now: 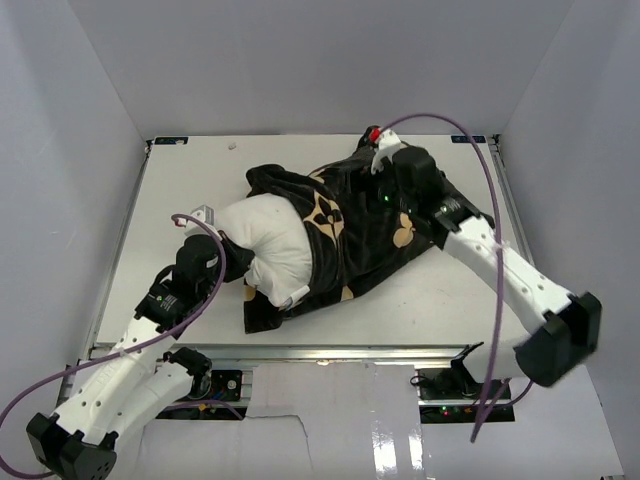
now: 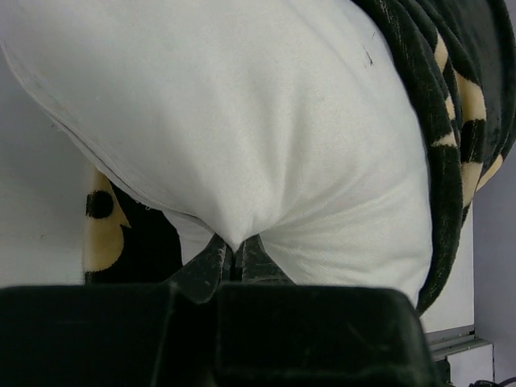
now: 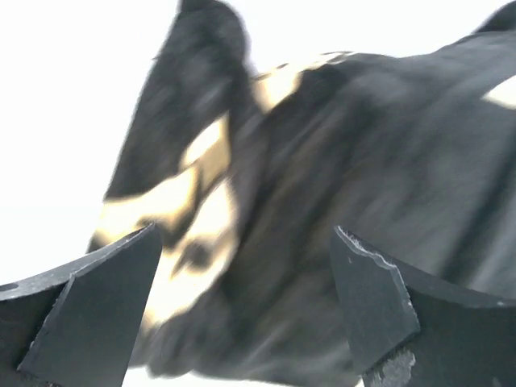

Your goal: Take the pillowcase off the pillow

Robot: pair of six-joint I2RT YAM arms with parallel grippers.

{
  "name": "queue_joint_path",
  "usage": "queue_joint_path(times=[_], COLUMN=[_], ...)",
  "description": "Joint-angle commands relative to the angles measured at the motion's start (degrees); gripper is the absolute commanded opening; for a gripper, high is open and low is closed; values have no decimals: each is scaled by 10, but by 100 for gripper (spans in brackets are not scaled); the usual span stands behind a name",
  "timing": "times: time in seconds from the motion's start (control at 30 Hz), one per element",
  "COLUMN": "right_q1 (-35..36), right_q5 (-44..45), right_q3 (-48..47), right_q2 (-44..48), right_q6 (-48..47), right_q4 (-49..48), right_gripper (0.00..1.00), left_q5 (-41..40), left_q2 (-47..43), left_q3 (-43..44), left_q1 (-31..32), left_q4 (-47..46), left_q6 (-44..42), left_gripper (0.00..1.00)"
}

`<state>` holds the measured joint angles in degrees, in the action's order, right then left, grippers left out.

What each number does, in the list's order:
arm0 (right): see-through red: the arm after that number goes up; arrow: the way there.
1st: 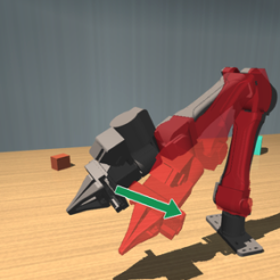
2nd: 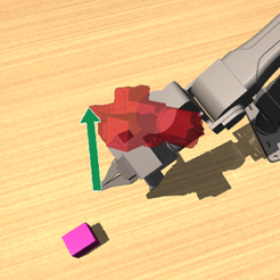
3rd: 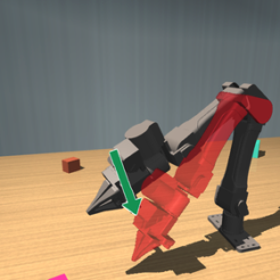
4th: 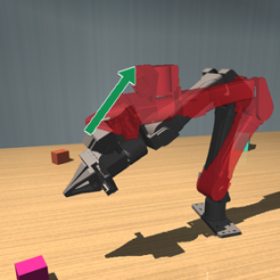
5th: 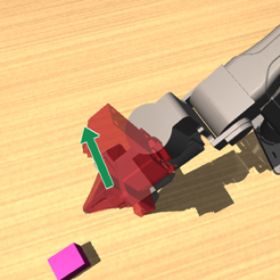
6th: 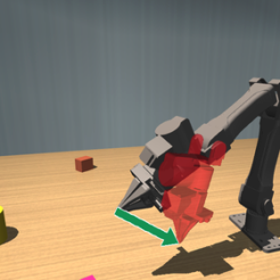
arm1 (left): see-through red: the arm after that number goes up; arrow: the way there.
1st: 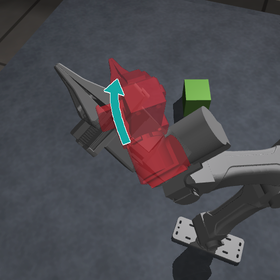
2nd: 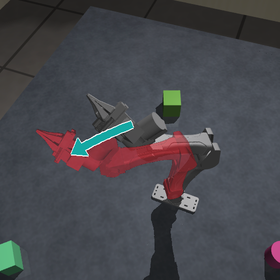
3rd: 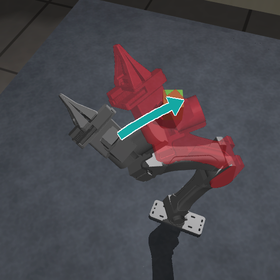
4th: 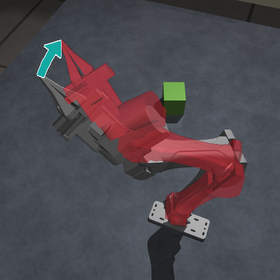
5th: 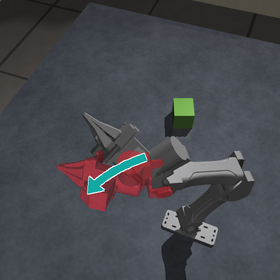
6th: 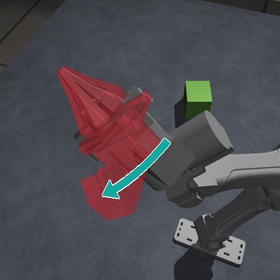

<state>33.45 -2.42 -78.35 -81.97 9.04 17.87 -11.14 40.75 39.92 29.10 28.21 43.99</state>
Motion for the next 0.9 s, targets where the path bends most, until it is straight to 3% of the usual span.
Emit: queue_joint_path(times=[0.0, 0.17, 0.37, 0.47, 0.53, 0.57, 0.6, 0.63, 0.87], right_q1=[56, 160, 185, 184, 184, 181, 174, 155, 4], right_q5=[-1, 49, 102, 152, 201, 220, 234, 251, 277], right_q3=[134, 295, 340, 340, 343, 345, 347, 350, 433], right_q2=[86, 185, 160, 132, 124, 119, 118, 123, 204], right_q6=[39, 57, 56, 60, 66, 79, 88, 98, 141], right_q4=[-72, -136, -172, -172, -190, -188, -184, -161, -151], right_gripper=[89, 83, 71, 60, 43, 37, 19, 9, 8], left_q5=[17, 37, 60, 43, 17, 8, -6, -12, -43], left_q2=[10, 13, 30, 56, 97, 110, 121, 129, 153], left_q3=[37, 39, 55, 88, 123, 159, 173, 186, 309], left_q1=[-1, 1, 1, 1, 0, 0, -1, -1, -13], left_q4=[-35, -44, -49, -36, -2, 23, 31, 38, 107], left_q6=[3, 12, 5, -13, -34, -41, -46, -57, -97], left_gripper=[0, 0, 0, 0, 0, 0, 0, 0, 0])
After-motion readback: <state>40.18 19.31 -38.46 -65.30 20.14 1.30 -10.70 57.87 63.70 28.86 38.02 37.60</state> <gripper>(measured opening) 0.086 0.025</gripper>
